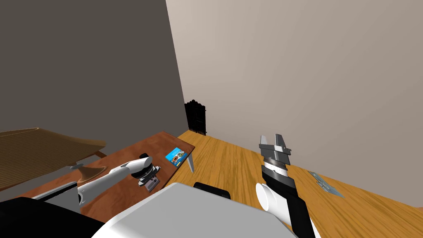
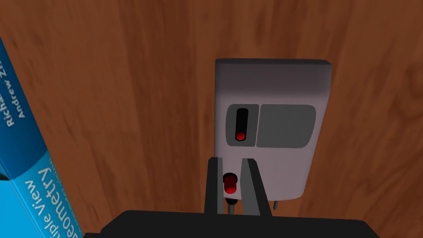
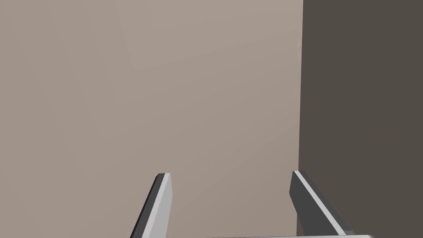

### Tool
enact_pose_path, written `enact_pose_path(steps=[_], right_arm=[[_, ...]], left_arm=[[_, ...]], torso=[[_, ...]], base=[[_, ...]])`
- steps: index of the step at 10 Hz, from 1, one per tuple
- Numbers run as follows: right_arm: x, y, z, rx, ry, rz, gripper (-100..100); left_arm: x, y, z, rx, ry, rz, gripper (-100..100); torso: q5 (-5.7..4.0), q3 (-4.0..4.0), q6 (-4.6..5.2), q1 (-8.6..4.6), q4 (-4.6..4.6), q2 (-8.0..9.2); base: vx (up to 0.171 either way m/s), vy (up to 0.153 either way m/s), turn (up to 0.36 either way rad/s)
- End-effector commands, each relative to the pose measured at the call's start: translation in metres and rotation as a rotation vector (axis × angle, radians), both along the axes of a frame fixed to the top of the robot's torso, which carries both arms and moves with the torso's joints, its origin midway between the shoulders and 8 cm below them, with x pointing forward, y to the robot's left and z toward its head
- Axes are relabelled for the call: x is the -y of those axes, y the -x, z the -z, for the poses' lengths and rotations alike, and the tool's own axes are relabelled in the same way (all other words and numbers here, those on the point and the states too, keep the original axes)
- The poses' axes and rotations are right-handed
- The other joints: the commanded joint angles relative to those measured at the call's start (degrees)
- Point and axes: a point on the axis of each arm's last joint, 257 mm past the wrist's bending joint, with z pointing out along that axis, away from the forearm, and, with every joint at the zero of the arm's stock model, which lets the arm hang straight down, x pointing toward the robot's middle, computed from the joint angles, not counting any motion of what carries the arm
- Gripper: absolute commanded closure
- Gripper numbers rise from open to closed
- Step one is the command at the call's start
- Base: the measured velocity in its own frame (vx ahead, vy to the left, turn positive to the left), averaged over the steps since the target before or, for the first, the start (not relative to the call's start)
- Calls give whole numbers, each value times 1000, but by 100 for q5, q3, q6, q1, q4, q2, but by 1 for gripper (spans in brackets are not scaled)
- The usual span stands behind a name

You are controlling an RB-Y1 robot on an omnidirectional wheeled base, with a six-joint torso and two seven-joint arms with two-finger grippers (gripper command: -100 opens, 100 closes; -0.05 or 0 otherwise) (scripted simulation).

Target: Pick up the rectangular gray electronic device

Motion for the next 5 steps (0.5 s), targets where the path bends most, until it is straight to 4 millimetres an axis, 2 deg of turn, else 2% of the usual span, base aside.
enact_pose_path(steps=[1, 2, 3, 4, 5], right_arm=[[0, 0, 0, 0, 0, 0, 0], [0, 0, 0, 0, 0, 0, 0], [0, 0, 0, 0, 0, 0, 0], [0, 0, 0, 0, 0, 0, 0], [0, 0, 0, 0, 0, 0, 0]], left_arm=[[0, 0, 0, 0, 0, 0, 0], [-7, -4, -11, 3, 0, 4, 100], [-11, -5, -18, 2, 0, 7, 100], [-9, -4, -14, 3, -1, 5, 100], [-9, -4, -15, 2, -1, 6, 0]], torso=[[0, 0, 0, 0, 0, 0], [0, 0, 0, 0, 0, 0], [-7, -1, -1, -11, 1, -4], [-8, -3, 0, -23, 0, -6], [-4, -2, 1, -15, -1, -4]], base=[[0, 0, 0], [13, -33, 33], [18, -59, 53], [7, -27, 14], [1, -5, -2]])
